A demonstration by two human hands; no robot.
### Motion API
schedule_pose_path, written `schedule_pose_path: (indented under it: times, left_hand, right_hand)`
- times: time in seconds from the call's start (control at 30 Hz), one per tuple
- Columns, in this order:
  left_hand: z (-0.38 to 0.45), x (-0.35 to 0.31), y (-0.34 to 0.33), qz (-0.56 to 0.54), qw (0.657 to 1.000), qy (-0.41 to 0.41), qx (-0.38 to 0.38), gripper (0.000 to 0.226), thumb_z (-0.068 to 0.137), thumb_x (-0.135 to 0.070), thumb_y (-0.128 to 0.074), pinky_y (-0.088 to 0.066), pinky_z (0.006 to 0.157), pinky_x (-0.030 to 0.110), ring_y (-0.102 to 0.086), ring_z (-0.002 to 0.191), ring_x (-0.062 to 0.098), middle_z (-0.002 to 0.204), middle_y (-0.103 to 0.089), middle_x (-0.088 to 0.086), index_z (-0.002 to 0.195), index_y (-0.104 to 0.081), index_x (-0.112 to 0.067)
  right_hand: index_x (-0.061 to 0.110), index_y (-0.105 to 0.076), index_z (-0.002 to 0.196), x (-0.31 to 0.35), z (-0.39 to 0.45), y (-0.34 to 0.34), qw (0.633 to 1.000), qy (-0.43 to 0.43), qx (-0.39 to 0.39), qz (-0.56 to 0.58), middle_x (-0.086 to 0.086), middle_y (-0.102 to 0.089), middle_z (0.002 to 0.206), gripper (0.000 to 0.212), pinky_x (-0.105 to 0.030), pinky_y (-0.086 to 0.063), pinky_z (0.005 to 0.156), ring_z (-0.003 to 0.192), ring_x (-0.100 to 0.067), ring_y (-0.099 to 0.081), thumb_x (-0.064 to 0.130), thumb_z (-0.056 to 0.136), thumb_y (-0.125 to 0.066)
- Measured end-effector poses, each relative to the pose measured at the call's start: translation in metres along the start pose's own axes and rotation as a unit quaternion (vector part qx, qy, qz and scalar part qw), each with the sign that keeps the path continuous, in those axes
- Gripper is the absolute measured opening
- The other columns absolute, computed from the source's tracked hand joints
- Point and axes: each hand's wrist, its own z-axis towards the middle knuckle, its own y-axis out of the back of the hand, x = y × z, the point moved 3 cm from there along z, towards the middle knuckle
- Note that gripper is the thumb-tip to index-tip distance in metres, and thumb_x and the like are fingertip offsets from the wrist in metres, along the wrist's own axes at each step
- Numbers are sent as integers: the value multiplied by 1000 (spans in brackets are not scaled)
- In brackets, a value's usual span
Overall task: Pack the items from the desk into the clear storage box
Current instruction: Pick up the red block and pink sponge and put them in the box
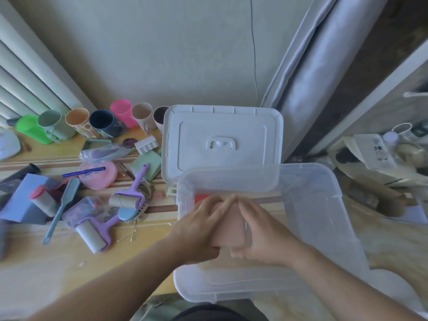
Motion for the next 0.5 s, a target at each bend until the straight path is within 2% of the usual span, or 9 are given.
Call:
schedule_pose_path:
  times: [0.1,0.17,0.23,0.33,0.4,0.5]
  left_hand:
    - [2,-12,-20,-38,998,4,47,125,73,-31,-72,-49,104,38,-39,139,30,154,-25,6,159,18,-42]
    - [2,-10,-21,-11,997,9,80,123,77,-38,-75,-46,108,38,-28,146,29,162,-15,5,159,17,-43]
    - [2,-3,-12,38,997,-6,64,110,79,-46,-73,-44,111,41,-23,149,27,164,-17,5,162,0,-40]
    - [2,14,9,94,994,-8,-55,76,79,-38,-69,-47,108,47,-38,142,30,150,-44,6,151,-44,-30]
    - [0,30,13,115,988,50,-89,67,77,-29,-71,-46,109,50,-39,141,34,144,-49,8,142,-54,-26]
    - [-8,46,1,135,981,101,-94,67,75,-20,-72,-34,117,55,-33,147,38,143,-50,11,140,-56,-24]
  right_hand:
    - [36,-28,154,-9,-3,-22,1000,-22,4,-21,19,-30,149,104,-35,-53,99,133,-14,-49,57,67,-79]
    - [39,-27,153,-17,-2,-34,998,-44,34,-25,18,-31,146,100,-35,-55,94,126,-15,-52,55,69,-78]
    - [36,-18,157,-25,1,-45,992,-50,89,-77,13,-28,150,108,-39,-55,93,126,-21,-50,47,69,-80]
    - [30,-16,156,-34,10,-67,970,-43,177,-161,5,-25,150,109,-43,-54,86,119,-30,-53,22,72,-85]
    - [32,-18,150,-41,17,-78,959,-28,212,-186,1,-25,148,107,-42,-54,77,108,-33,-58,14,71,-87]
    - [34,-17,149,-55,26,-87,955,-37,236,-175,1,-23,150,109,-44,-56,79,107,-33,-60,20,69,-89]
